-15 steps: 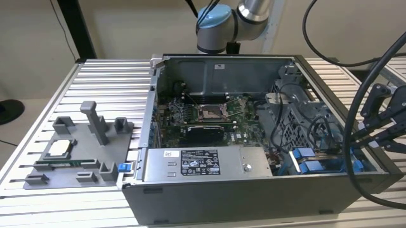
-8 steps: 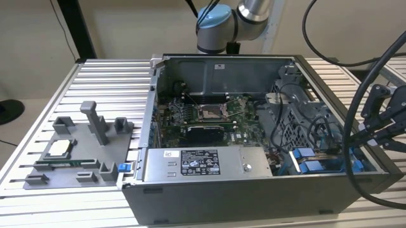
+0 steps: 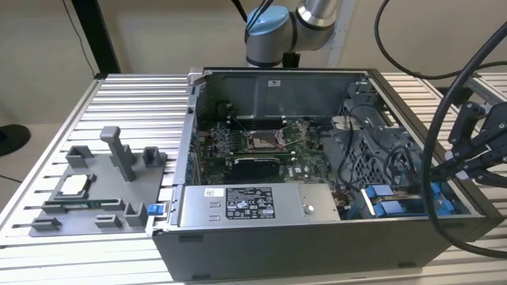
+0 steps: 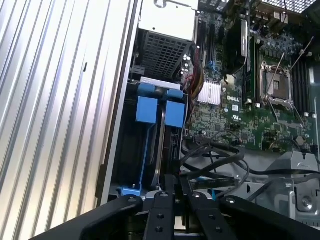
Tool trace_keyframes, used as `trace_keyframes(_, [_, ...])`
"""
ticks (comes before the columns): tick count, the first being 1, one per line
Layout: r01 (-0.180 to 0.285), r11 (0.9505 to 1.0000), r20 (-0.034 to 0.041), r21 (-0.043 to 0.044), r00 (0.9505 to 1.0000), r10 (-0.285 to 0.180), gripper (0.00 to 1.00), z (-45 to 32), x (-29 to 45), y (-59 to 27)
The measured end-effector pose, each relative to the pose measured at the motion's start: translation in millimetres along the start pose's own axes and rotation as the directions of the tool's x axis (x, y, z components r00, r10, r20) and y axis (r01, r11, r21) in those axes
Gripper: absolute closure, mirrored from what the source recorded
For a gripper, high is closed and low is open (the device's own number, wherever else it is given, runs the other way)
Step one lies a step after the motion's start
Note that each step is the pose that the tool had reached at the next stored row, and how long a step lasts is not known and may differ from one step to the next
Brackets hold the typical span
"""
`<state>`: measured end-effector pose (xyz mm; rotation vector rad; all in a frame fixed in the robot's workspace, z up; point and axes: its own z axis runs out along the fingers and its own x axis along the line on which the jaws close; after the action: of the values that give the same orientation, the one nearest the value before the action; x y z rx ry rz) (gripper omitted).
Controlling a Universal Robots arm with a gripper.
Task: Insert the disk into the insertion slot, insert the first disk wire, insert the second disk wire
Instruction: 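Insert the second disk wire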
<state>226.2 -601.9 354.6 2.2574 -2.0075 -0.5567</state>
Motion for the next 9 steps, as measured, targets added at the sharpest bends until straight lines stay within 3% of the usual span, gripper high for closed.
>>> trace_keyframes(9, [-0.006, 1.0, 0.0019, 0.0015, 1.0, 0.006, 1.0, -5.0, -8.0, 10.7])
